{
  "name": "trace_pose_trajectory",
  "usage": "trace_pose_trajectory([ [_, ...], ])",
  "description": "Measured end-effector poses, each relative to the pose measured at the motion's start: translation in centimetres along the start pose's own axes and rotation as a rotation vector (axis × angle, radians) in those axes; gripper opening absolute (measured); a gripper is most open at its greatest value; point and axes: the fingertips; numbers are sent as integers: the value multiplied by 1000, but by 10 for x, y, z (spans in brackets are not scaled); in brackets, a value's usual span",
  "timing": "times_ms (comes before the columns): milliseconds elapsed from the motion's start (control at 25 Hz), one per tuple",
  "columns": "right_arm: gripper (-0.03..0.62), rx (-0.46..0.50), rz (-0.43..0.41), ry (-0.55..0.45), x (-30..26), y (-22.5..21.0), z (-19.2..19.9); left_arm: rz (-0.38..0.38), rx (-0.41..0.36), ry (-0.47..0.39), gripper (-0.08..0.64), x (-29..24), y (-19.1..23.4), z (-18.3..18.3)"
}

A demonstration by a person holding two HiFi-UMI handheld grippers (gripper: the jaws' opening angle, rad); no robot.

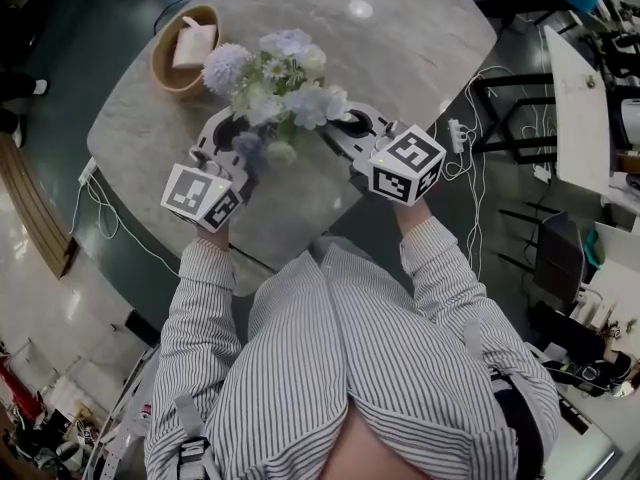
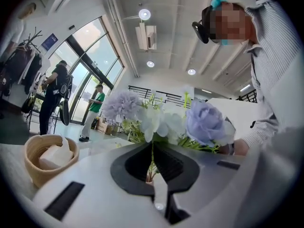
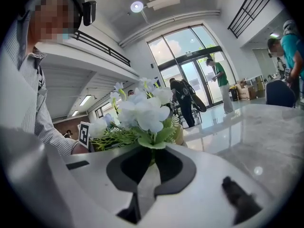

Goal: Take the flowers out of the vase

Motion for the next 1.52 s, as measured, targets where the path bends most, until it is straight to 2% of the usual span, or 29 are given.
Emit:
trace_pose_trajectory([
  [560, 28, 19, 5, -75, 14, 22, -33, 3, -53, -63, 21, 14, -24, -40],
  [1200, 26, 49, -20, -186, 65, 67, -82, 24, -164, -98, 21, 29, -86, -93],
  [1520, 26, 40, -23, -242, 90, 80, -107, 38, -165, -120, 21, 32, -111, -112],
])
Point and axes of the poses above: the fingertips, and each gripper's own axes: x backward along the fingers, y to its left, z out of its underside, and after that the axes turned 2 degrees about -y, right-handed
